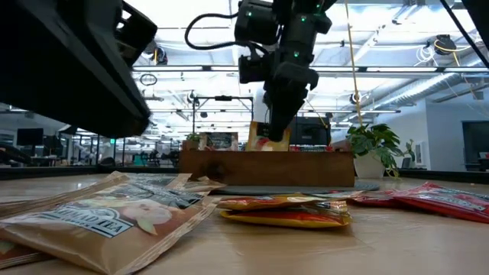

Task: Pick & Place Tea
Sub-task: Put the yellow tea bag into the middle section of the wooden organizer

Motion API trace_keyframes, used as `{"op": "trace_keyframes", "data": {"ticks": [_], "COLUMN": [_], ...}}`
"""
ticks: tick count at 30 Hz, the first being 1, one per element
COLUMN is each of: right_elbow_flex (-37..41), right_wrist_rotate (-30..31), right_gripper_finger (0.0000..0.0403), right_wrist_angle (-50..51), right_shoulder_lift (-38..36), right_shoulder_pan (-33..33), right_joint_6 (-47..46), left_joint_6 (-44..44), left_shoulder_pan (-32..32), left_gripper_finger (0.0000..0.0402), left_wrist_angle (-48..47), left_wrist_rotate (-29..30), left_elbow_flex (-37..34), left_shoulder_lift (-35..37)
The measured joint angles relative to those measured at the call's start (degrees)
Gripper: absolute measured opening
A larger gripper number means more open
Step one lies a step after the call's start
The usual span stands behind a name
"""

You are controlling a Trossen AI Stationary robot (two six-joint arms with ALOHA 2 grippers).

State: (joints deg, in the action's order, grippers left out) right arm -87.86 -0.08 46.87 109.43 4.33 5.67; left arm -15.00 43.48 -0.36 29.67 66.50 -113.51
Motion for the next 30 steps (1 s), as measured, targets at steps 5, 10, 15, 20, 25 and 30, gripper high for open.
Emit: {"op": "trace_keyframes", "data": {"ticks": [5, 10, 15, 20, 25, 30], "right_elbow_flex": [0.0, 0.0, 0.0, 0.0, 0.0, 0.0], "right_wrist_rotate": [0.0, 0.0, 0.1, 0.1, 0.2, 0.6], "right_gripper_finger": [0.0000, 0.0000, 0.0000, 0.0010, 0.0047, 0.0090], "right_wrist_angle": [-0.8, -1.0, -0.9, -0.5, -0.9, -2.7], "right_shoulder_lift": [-0.1, -0.1, -0.1, -0.1, -0.1, -0.1], "right_shoulder_pan": [0.2, 0.2, 0.2, 0.2, 0.2, 0.2], "right_joint_6": [0.6, 0.5, 0.7, -0.5, -0.8, -0.5], "left_joint_6": [0.1, 0.0, -0.1, -0.1, -0.1, -0.1], "left_shoulder_pan": [0.0, -0.2, -0.2, -0.2, -0.3, -0.3], "left_gripper_finger": [0.0037, 0.0037, 0.0037, 0.0037, 0.0037, 0.0037], "left_wrist_angle": [0.0, 0.0, 0.0, 0.0, 0.0, 0.0], "left_wrist_rotate": [0.6, 0.9, 0.9, 0.9, 0.9, 0.9], "left_elbow_flex": [0.0, 0.0, 0.0, 0.0, 0.0, 0.0], "left_shoulder_lift": [0.0, 0.0, 0.0, 0.0, 0.0, 0.0]}}
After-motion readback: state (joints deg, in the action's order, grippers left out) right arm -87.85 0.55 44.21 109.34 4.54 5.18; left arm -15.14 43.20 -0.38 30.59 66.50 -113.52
